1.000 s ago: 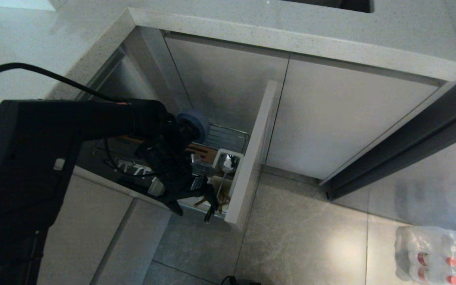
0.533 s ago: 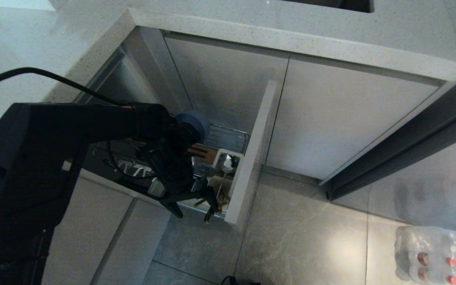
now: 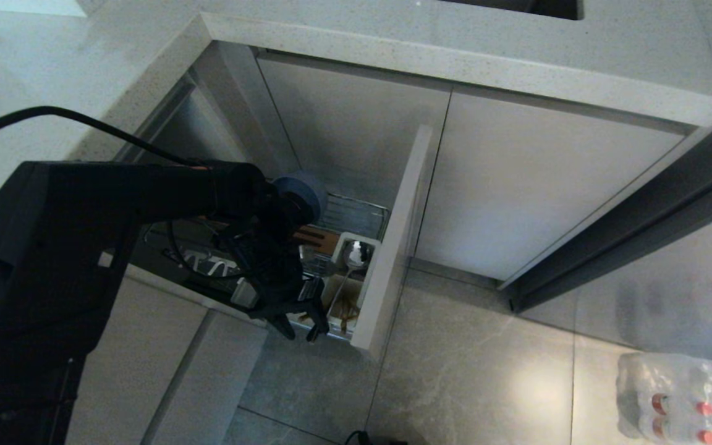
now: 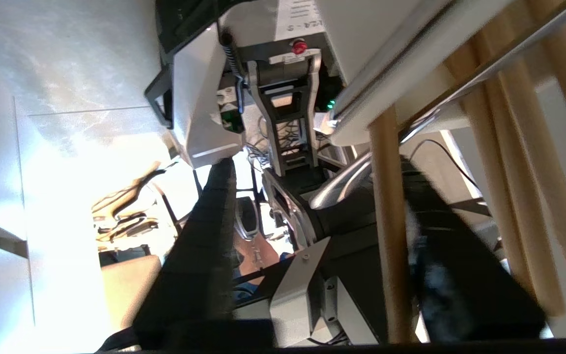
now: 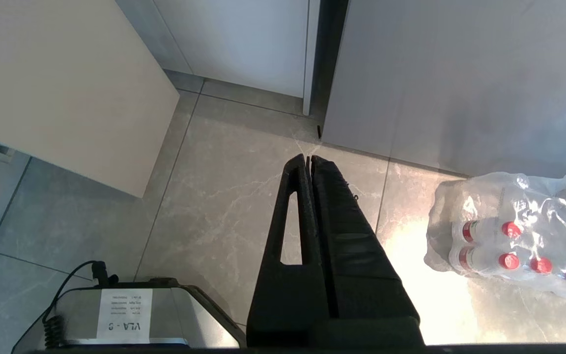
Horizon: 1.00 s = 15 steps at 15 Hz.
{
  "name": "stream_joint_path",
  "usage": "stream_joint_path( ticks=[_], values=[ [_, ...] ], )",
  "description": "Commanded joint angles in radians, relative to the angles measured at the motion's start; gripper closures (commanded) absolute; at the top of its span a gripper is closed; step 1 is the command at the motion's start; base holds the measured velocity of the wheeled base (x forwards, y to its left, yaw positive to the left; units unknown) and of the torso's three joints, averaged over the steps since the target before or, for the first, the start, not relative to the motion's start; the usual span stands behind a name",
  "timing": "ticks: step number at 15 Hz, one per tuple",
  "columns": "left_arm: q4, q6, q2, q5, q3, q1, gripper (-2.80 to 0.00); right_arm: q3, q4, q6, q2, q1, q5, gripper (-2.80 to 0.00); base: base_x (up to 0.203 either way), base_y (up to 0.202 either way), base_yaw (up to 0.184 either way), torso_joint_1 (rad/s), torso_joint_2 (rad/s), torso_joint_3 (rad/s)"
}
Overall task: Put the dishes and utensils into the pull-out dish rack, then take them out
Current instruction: Take the chopsticks out of the cupboard
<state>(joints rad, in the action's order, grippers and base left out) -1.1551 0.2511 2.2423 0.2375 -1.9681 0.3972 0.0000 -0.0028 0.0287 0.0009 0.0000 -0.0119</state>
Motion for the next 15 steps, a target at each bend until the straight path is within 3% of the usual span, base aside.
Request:
stream_joint_path(
  ticks=[1,15],
  values=[
    [-0.008,0.002,0.0,-0.001,0.0,0.0,0.0,0.0,0.0,0.0,0.001,0.0,0.0,0.0,0.0,0.0,0.0,0.0,0.0,0.0],
    [-0.028,0.004,-0.068,0.001,0.0,0.002,0.0,0.0,0.0,0.0,0.001,0.0,0.0,0.0,0.0,0.0,0.0,0.0,0.0,0.0]
  ],
)
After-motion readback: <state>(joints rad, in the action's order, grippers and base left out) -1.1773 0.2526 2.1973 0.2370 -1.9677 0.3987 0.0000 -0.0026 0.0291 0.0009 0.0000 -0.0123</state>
